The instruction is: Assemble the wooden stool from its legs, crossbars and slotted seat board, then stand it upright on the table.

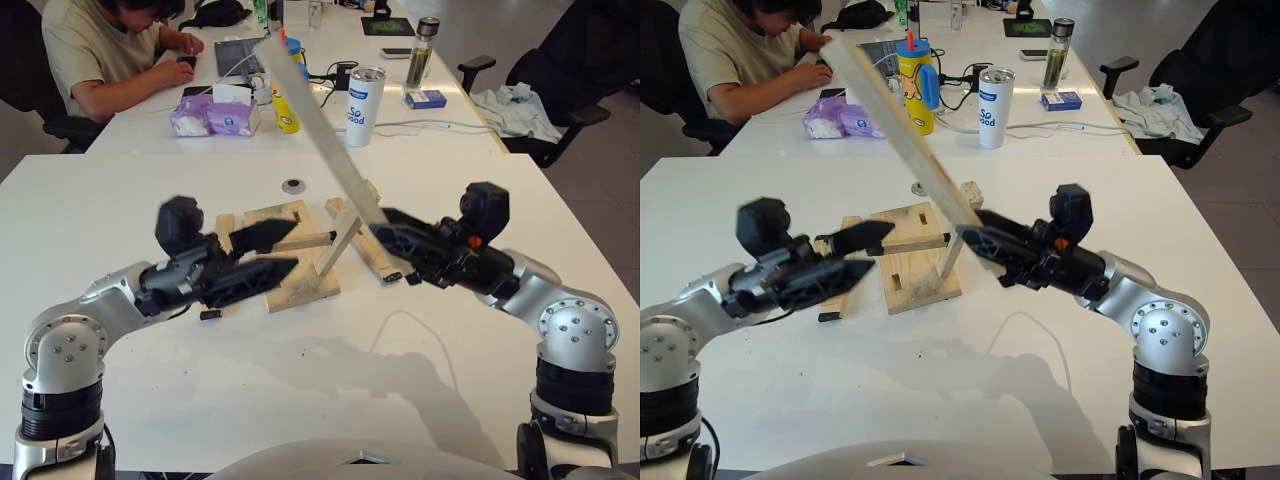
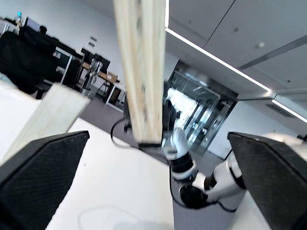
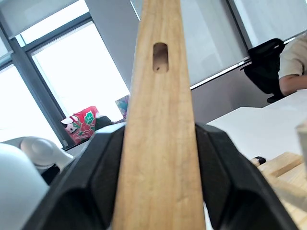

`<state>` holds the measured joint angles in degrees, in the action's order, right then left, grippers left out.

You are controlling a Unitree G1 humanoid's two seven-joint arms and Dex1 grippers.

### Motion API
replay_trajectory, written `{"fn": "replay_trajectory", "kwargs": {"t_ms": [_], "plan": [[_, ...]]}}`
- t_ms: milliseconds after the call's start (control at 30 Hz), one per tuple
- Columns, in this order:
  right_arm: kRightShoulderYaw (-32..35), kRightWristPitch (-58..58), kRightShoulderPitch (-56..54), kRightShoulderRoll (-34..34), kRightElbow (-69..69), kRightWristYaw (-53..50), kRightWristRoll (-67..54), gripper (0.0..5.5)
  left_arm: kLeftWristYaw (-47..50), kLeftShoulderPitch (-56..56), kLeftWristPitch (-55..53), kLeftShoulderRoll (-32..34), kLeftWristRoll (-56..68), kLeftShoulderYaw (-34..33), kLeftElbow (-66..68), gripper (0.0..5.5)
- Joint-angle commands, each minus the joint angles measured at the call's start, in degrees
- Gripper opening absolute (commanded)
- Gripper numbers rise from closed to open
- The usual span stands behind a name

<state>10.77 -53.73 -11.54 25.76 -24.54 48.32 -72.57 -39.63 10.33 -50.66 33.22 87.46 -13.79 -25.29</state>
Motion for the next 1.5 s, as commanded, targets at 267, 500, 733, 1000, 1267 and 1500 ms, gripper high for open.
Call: {"fn": "replay_trajectory", "kwargs": {"t_ms": [267,500,733,1000,1267,1500], "plan": [[-6.88,2.3,3.56,2.86,-2.05,6.72,4.98,2.06,9.68,3.59,1.78,-1.15,9.6,-0.17,0.79,5.17],[-6.79,2.61,3.5,4.77,-2.09,8.18,5.46,2.06,7.83,2.89,-0.16,1.93,9.68,-0.82,2.0,4.19],[-7.16,3.39,2.1,6.61,-0.75,10.35,7.05,2.06,6.16,2.31,-1.51,3.83,8.9,-0.77,2.52,3.06],[-7.1,2.98,1.92,7.36,0.08,10.51,7.1,2.06,3.98,1.67,-3.16,5.93,7.0,-0.7,2.83,2.16],[-5.79,2.91,3.54,5.03,3.52,5.33,7.69,3.0,0.01,-9.27,-4.69,9.92,0.65,-4.64,4.19,2.07],[-14.62,9.44,9.0,1.41,3.48,1.0,20.25,3.97,-5.88,-10.67,-4.51,15.96,-6.29,-11.62,12.31,2.07]]}}
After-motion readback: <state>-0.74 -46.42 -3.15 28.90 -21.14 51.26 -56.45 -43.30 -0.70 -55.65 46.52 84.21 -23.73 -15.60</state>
